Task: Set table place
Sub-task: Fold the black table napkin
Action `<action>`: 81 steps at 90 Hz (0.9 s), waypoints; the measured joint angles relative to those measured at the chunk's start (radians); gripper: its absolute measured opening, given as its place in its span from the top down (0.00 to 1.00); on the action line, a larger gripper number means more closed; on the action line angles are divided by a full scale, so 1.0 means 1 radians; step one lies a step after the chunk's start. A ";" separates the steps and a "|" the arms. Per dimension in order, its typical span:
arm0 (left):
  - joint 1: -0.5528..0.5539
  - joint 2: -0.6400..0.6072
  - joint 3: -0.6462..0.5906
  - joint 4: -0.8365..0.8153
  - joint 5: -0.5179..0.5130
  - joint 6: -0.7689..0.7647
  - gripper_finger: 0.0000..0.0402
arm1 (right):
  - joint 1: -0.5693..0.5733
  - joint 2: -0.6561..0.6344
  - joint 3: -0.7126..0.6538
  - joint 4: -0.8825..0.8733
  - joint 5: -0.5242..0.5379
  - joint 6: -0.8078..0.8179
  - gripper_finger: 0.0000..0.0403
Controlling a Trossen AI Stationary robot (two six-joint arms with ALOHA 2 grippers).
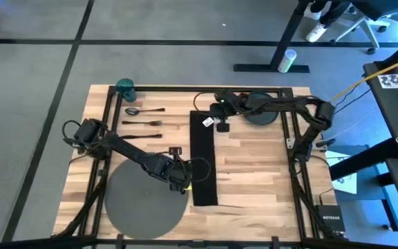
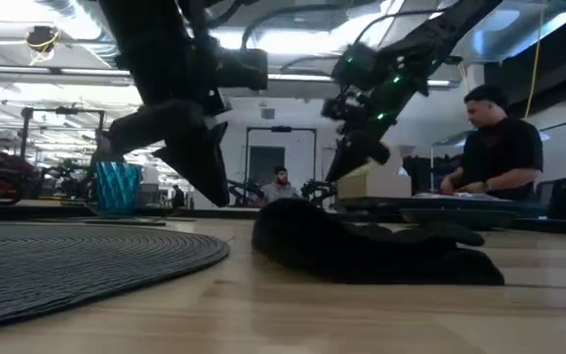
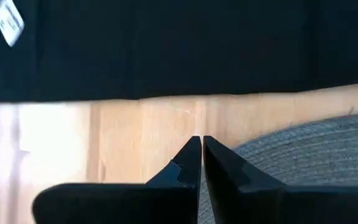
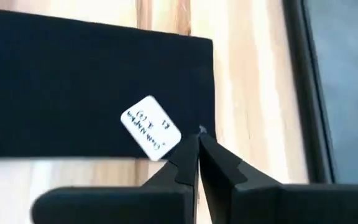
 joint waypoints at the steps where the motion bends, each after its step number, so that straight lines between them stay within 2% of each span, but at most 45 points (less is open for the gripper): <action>1: -0.003 0.000 0.000 0.000 -0.005 0.003 1.00 | 0.003 -0.010 -0.006 -0.004 0.002 0.000 1.00; 28: -0.102 0.000 0.001 0.005 -0.071 0.108 1.00 | 0.165 -0.265 -0.195 -0.040 -0.001 0.078 1.00; 42: -0.171 0.000 0.045 0.004 -0.071 0.146 1.00 | 0.301 -0.363 -0.274 -0.040 0.069 0.170 1.00; 66: -0.320 0.000 0.179 0.007 -0.071 0.258 1.00 | 0.510 -0.395 -0.298 -0.035 0.225 0.293 1.00; 81: -0.372 0.000 0.200 0.010 -0.070 0.227 1.00 | 0.594 -0.394 -0.298 -0.030 0.290 0.339 1.00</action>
